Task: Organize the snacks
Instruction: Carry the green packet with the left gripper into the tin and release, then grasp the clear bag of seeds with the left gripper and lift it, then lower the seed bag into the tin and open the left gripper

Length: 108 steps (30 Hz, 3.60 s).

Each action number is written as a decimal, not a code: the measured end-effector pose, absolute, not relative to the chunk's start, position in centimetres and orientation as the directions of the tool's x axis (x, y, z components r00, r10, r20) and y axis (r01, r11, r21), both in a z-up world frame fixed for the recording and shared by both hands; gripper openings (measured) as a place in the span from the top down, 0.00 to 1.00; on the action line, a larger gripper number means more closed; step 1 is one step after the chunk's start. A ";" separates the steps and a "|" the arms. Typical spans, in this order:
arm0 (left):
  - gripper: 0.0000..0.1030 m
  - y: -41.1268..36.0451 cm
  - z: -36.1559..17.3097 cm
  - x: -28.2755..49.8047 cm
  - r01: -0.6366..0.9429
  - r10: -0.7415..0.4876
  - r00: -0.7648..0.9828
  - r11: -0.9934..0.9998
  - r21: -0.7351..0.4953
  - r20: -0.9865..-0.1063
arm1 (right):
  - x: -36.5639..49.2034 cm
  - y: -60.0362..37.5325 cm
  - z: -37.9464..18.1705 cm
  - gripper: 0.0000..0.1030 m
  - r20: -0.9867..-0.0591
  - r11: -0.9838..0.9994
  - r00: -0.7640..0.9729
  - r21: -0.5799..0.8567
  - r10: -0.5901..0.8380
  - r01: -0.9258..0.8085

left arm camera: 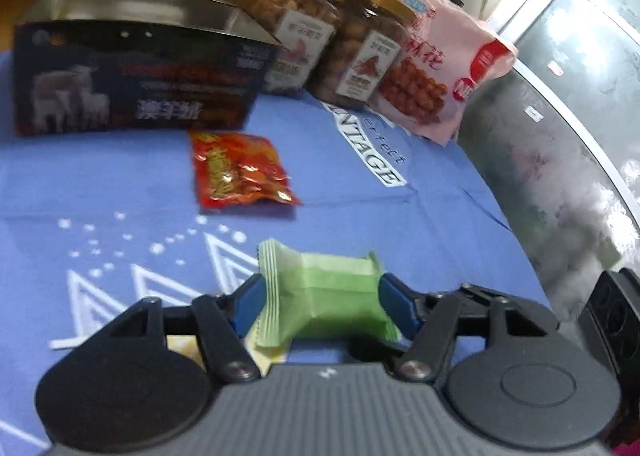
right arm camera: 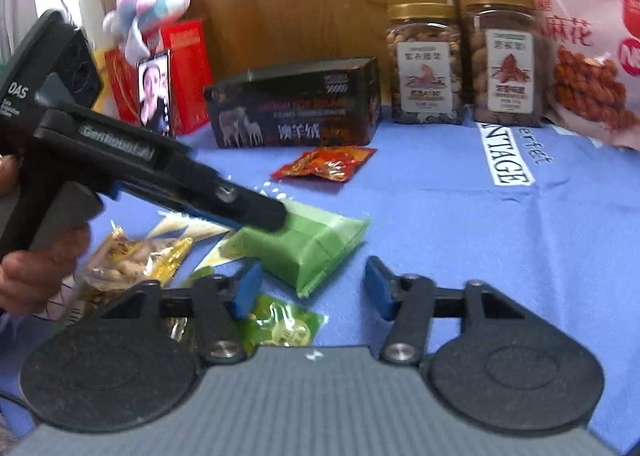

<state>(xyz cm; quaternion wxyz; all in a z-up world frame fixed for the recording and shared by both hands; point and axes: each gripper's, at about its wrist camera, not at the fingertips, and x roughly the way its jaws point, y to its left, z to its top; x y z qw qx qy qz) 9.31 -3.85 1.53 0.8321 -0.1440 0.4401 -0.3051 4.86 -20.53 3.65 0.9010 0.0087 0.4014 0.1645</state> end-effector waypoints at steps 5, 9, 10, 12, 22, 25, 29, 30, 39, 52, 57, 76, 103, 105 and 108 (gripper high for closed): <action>0.47 -2.4 2.8 8.7 0.352 -0.600 0.476 0.800 -0.485 -0.643 | 5.6 -19.4 4.8 0.63 -0.690 0.932 0.646 0.120 0.327 -0.344; 0.47 0.4 6.4 8.9 0.355 -0.587 0.588 0.806 -0.475 -0.557 | 8.0 -17.8 7.6 0.63 -0.592 0.913 0.721 0.063 0.359 -0.403; 0.47 1.2 7.5 9.4 0.353 -0.574 0.624 0.812 -0.464 -0.531 | 9.0 -17.2 8.1 0.63 -0.566 0.909 0.739 0.047 0.366 -0.415; 0.46 2.5 9.0 10.8 0.339 -0.545 0.679 0.827 -0.449 -0.492 | 11.5 -15.9 8.7 0.63 -0.516 0.899 0.766 0.018 0.383 -0.437; 0.45 7.3 8.2 20.2 0.141 -0.374 0.766 0.891 -0.432 -0.523 | 22.7 -11.1 5.0 0.60 -0.566 0.885 0.709 0.086 0.421 -0.457; 0.45 7.5 6.9 21.1 0.120 -0.371 0.754 0.889 -0.441 -0.542 | 23.6 -11.1 4.2 0.55 -0.580 0.895 0.702 0.114 0.413 -0.432; 0.44 7.7 7.2 19.7 0.132 -0.373 0.769 0.887 -0.442 -0.520 | 22.5 -12.6 5.4 0.54 -0.567 0.900 0.708 0.162 0.420 -0.404; 0.44 7.9 7.6 18.8 0.144 -0.378 0.777 0.885 -0.442 -0.503 | 21.7 -13.3 6.0 0.54 -0.564 0.901 0.710 0.174 0.421 -0.396; 0.40 9.7 5.1 4.6 0.280 -0.603 0.652 0.755 -0.593 -0.460 | 5.4 -21.5 7.1 0.47 -0.552 0.765 0.531 0.502 0.643 -0.405; 0.40 4.6 1.1 -0.6 0.292 -0.689 0.489 0.708 -0.643 -0.536 | -2.1 -21.3 4.1 0.75 -0.560 0.663 0.401 0.725 0.725 -0.187; 0.52 3.1 1.4 0.0 0.323 -0.673 0.486 0.732 -0.600 -0.558 | -1.7 -20.0 5.6 0.78 -0.577 0.727 0.467 0.638 0.670 -0.255; 0.56 6.7 10.5 12.4 0.284 -0.501 0.748 0.834 -0.473 -0.436 | 16.9 -16.8 9.7 0.78 -0.493 0.759 0.584 0.504 0.645 -0.412; 0.37 9.0 8.6 7.2 0.279 -0.509 0.694 0.842 -0.461 -0.509 | 11.5 -20.2 9.0 0.52 -0.500 0.668 0.445 0.598 0.743 -0.442; 0.37 8.6 6.9 3.1 0.327 -0.583 0.613 0.802 -0.501 -0.534 | 6.7 -20.5 8.1 0.52 -0.536 0.659 0.384 0.583 0.751 -0.475; 0.37 7.6 4.4 -1.5 0.323 -0.616 0.534 0.781 -0.534 -0.578 | 0.5 -19.7 6.8 0.52 -0.639 0.721 0.372 0.457 0.673 -0.520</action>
